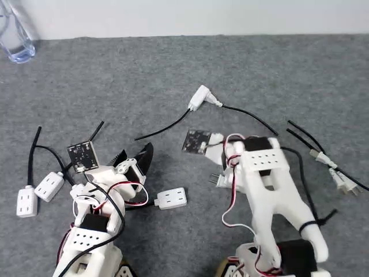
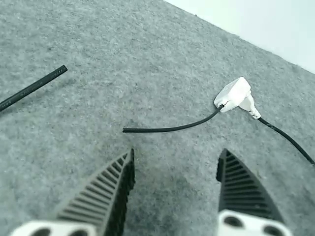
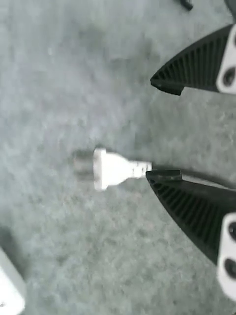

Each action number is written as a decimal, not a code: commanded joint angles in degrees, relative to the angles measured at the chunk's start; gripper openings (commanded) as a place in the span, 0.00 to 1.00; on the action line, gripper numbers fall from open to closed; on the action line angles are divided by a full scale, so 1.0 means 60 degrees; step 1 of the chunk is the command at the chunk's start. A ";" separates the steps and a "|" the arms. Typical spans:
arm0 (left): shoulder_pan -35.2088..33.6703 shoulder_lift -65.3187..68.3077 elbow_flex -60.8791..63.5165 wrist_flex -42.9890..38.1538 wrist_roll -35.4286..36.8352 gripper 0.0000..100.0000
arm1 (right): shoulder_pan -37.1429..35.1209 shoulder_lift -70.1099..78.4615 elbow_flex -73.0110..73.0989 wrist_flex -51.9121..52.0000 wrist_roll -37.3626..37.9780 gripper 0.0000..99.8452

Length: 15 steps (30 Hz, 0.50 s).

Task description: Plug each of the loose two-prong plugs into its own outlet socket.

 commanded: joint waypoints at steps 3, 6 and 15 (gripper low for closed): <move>0.0059 -0.0088 -0.0051 -0.0249 -0.0103 0.26 | -0.0813 -0.0081 0.0396 -0.0154 0.0073 0.24; 0.0029 -0.0088 -0.0051 -0.0249 -0.0103 0.26 | -0.1033 0.0037 0.0586 -0.0183 0.0469 0.24; 0.0029 -0.0088 -0.0051 -0.0249 -0.0103 0.26 | -0.0974 0.1150 0.0601 -0.1062 0.1011 0.24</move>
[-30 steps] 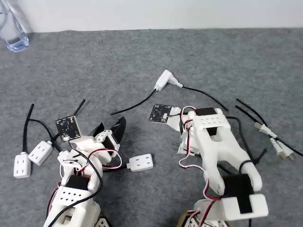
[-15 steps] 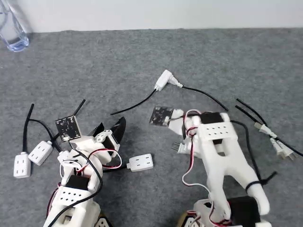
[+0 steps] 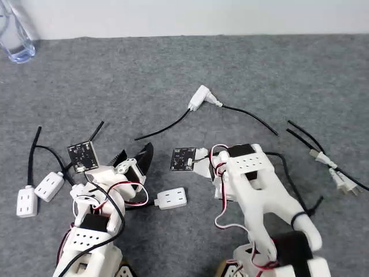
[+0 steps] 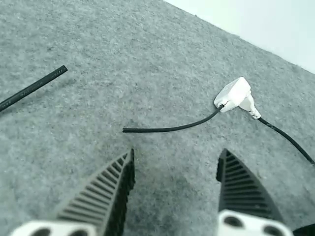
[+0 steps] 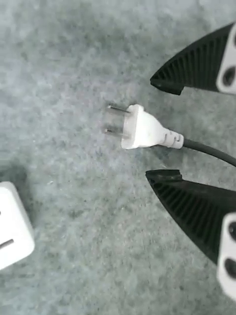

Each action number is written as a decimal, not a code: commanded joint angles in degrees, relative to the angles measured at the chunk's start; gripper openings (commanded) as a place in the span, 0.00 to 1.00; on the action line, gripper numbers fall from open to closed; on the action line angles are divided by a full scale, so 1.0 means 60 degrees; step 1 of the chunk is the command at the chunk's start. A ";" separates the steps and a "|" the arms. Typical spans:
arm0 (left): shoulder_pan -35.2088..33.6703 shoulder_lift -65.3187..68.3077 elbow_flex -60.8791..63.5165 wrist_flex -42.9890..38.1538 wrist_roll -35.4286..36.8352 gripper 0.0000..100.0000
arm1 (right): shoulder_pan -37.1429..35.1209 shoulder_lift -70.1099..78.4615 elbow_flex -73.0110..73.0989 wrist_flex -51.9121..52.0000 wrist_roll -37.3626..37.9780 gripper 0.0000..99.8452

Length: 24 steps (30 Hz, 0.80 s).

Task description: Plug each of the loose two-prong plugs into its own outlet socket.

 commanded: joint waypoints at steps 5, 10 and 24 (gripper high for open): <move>0.0059 -0.0088 -0.0051 -0.0249 -0.0088 0.26 | -0.0037 0.1018 -0.0176 -0.0711 0.0337 0.24; 0.0044 -0.0088 -0.0051 -0.0249 -0.0088 0.26 | 0.0242 0.1121 -0.0615 -0.0784 0.0366 0.22; 0.0059 -0.0088 -0.0051 -0.0249 -0.0088 0.26 | 0.0418 0.2190 -0.1524 -0.0344 0.0835 0.20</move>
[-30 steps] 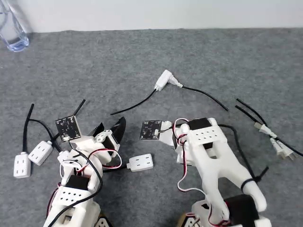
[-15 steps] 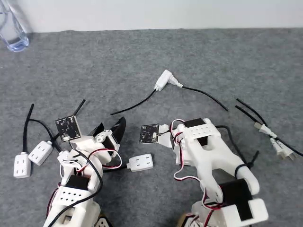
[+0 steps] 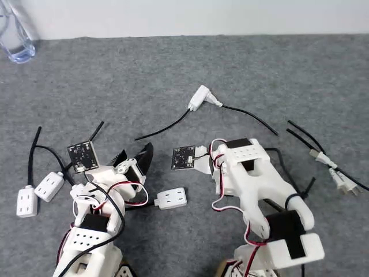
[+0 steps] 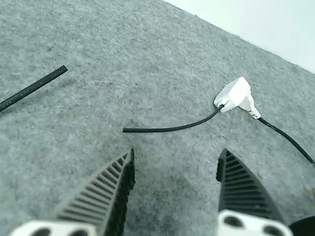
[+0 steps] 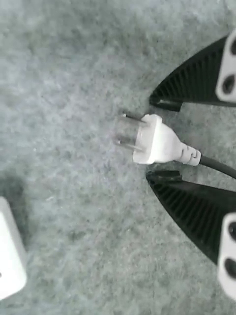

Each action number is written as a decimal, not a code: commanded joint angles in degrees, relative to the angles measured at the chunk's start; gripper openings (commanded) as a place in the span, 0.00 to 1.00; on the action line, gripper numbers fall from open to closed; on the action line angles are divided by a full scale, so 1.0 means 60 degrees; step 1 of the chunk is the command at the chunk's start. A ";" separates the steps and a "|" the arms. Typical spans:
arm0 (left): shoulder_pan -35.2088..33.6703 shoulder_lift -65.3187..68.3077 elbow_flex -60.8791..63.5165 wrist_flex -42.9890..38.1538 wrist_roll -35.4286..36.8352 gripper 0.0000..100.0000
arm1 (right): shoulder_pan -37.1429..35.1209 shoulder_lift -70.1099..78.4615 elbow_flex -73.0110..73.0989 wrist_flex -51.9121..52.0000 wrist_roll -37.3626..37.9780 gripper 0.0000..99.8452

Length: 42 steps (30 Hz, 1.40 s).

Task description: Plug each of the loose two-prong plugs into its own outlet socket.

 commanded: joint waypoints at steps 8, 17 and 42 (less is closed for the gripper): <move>0.0059 -0.0088 -0.0037 -0.0249 -0.0088 0.26 | 0.0066 0.0535 -0.0747 0.0344 0.0308 0.09; 0.0044 -0.0088 -0.0037 -0.0249 -0.0088 0.26 | 0.0081 0.0564 -0.0718 0.0711 0.0337 0.01; 0.2300 -0.0088 -0.0066 -0.1201 0.0630 0.28 | -0.2322 -0.4330 -0.0630 0.1780 -0.3531 0.01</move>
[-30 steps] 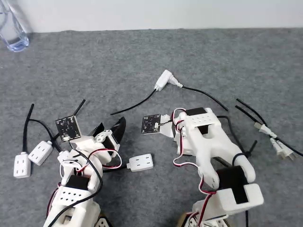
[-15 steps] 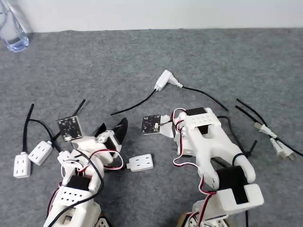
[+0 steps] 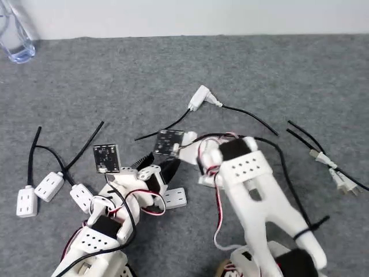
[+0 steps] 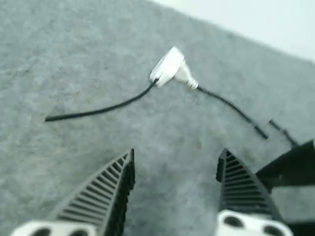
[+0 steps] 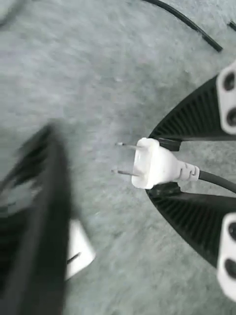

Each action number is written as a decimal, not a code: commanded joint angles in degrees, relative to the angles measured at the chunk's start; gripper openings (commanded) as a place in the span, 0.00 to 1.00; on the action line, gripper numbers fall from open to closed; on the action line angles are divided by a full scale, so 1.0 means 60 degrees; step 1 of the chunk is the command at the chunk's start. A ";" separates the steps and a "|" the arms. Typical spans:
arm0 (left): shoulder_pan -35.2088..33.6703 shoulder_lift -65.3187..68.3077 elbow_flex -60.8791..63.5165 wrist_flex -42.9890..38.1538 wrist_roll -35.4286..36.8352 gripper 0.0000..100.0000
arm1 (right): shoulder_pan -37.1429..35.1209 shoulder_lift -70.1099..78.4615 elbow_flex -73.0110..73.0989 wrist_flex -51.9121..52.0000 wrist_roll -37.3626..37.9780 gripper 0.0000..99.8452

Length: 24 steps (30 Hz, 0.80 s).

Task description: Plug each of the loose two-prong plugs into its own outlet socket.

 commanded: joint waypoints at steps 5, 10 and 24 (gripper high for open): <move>0.0147 -0.0088 -0.0110 -0.0542 0.0513 0.33 | -0.0901 -0.0535 -0.0440 0.0212 -0.1084 0.01; 0.0161 -0.0088 -0.0095 -0.0542 0.0513 0.33 | -0.1048 -0.0535 -0.0894 0.0491 -0.1128 0.01; 0.0484 -0.0088 0.0022 -0.0337 0.0484 0.33 | -0.1048 -0.0637 -0.3209 0.2147 -0.1480 0.01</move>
